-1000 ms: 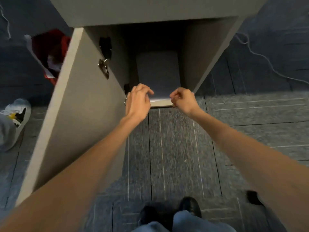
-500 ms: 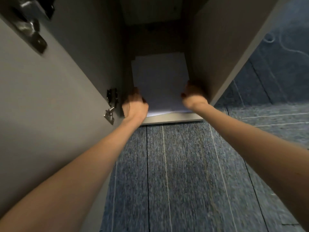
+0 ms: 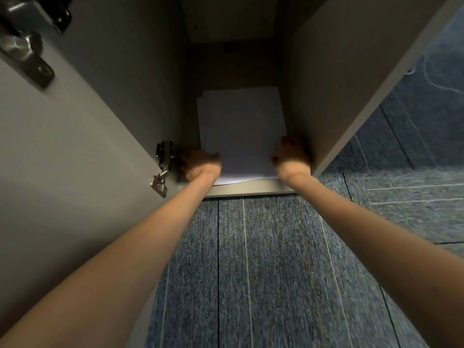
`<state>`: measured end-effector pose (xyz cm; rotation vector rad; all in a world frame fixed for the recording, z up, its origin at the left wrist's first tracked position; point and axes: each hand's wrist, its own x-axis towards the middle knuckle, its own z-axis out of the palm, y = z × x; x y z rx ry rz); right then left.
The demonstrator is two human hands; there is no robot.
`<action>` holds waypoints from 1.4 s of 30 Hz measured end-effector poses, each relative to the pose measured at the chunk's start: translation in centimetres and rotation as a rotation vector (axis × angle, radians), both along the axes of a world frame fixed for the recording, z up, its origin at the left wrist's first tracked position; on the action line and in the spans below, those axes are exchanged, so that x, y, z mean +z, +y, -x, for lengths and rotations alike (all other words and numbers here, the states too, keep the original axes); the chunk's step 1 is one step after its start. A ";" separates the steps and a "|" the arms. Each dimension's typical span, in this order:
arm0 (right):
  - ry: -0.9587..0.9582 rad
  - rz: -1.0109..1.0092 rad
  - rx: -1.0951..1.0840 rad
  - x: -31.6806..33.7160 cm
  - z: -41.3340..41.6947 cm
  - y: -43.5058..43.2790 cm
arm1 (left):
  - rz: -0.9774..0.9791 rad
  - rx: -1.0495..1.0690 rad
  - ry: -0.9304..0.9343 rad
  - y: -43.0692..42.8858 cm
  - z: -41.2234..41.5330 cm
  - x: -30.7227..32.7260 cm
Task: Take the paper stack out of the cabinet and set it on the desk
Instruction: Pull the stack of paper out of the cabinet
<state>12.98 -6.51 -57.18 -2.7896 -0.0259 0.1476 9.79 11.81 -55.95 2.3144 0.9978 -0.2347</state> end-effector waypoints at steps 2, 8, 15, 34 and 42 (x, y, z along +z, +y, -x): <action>-0.001 -0.020 0.005 -0.2 0.0 -0.1 | 0.068 0.046 -0.011 0.3 -0.6 0.0; -0.005 -0.050 0.049 -0.1 0.0 -0.7 | 0.426 0.032 -0.086 0.3 -0.9 1.7; 0.040 -0.031 0.107 0.7 0.4 -0.9 | 0.617 0.130 -0.197 1.2 -0.6 1.8; 0.579 -1.022 -0.404 3.0 1.6 0.1 | 0.738 0.192 -0.378 1.5 3.2 -0.1; 0.348 -0.861 -0.473 6.8 6.3 0.0 | 0.653 0.202 -0.303 -0.9 8.3 5.8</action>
